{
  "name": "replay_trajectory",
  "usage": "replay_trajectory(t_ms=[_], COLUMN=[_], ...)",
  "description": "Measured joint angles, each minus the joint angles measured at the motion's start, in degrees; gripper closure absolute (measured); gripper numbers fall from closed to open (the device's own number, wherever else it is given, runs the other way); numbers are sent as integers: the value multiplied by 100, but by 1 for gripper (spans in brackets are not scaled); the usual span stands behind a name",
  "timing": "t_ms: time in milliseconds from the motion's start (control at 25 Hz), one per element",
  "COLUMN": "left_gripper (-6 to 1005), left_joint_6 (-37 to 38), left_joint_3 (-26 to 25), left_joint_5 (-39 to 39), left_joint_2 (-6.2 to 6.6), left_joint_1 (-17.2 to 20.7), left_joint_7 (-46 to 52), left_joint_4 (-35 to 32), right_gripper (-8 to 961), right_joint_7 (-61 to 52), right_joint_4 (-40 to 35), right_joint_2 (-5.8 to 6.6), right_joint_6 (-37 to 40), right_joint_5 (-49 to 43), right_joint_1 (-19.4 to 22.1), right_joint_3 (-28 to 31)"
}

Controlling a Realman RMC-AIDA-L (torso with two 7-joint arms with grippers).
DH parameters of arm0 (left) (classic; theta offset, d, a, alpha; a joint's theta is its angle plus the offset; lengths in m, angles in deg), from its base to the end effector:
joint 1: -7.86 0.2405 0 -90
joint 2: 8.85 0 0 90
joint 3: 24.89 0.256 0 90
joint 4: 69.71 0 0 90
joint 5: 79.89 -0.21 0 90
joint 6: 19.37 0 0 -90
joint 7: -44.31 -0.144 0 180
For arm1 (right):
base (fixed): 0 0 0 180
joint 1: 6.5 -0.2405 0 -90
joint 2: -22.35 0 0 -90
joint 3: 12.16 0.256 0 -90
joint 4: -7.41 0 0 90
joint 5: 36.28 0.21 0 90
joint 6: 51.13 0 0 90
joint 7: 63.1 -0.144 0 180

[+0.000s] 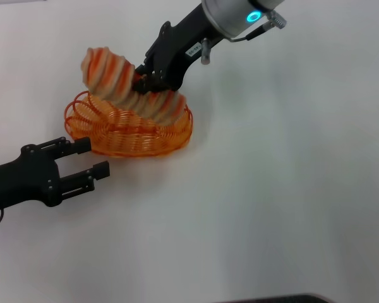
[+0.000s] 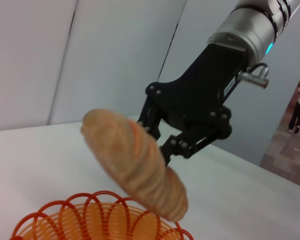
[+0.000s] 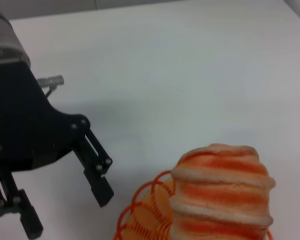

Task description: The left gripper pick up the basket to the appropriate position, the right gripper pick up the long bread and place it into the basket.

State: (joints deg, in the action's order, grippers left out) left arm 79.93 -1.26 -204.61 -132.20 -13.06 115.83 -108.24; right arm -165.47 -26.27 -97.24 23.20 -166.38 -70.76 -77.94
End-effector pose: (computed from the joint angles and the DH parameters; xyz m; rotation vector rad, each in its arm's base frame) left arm -0.3082 0.2551 -0.0068 -2.6428 -0.7646 -0.8034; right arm 0.0869 0.4143 -0.0740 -3.0665 0.1575 -0.0981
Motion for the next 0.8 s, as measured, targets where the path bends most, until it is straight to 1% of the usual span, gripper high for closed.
replay_trajectory(t_ms=[160, 240, 400, 480, 600, 640, 680, 800], left_gripper=[310, 310, 310, 311, 311, 311, 311, 311], left_joint_6=[-29, -47, -62, -66, -113, -134, -143, -164], left_joint_3=[-2, -7, -8, -9, 7, 18, 16, -13], left_joint_5=[0, 0, 0, 0, 0, 0, 0, 0], left_joint_2=[-2, -6, 3, 12, 19, 19, 19, 27], left_joint_1=[1, -1, -32, -53, -75, -82, -84, -87], left_joint_7=[13, 18, 62, 81, 124, 143, 154, 201], left_joint_4=[23, 23, 23, 23, 21, 21, 21, 21], right_gripper=[753, 759, 652, 598, 418, 358, 305, 146], right_joint_7=[-238, -326, -330, -281, -196, -149, -149, 167], right_joint_4=[35, 36, -4, -31, -211, -535, -535, -1078], right_joint_2=[-39, -50, -50, -29, -3, 3, 3, 3], right_joint_6=[-319, -391, -337, -279, -103, 48, 48, 433], right_joint_5=[-7, -2, 72, 202, 506, 797, 797, 1602], right_joint_1=[-69, -73, -18, 57, 319, 645, 645, 1467], right_joint_3=[-392, -489, -505, -488, -460, -429, -429, -242])
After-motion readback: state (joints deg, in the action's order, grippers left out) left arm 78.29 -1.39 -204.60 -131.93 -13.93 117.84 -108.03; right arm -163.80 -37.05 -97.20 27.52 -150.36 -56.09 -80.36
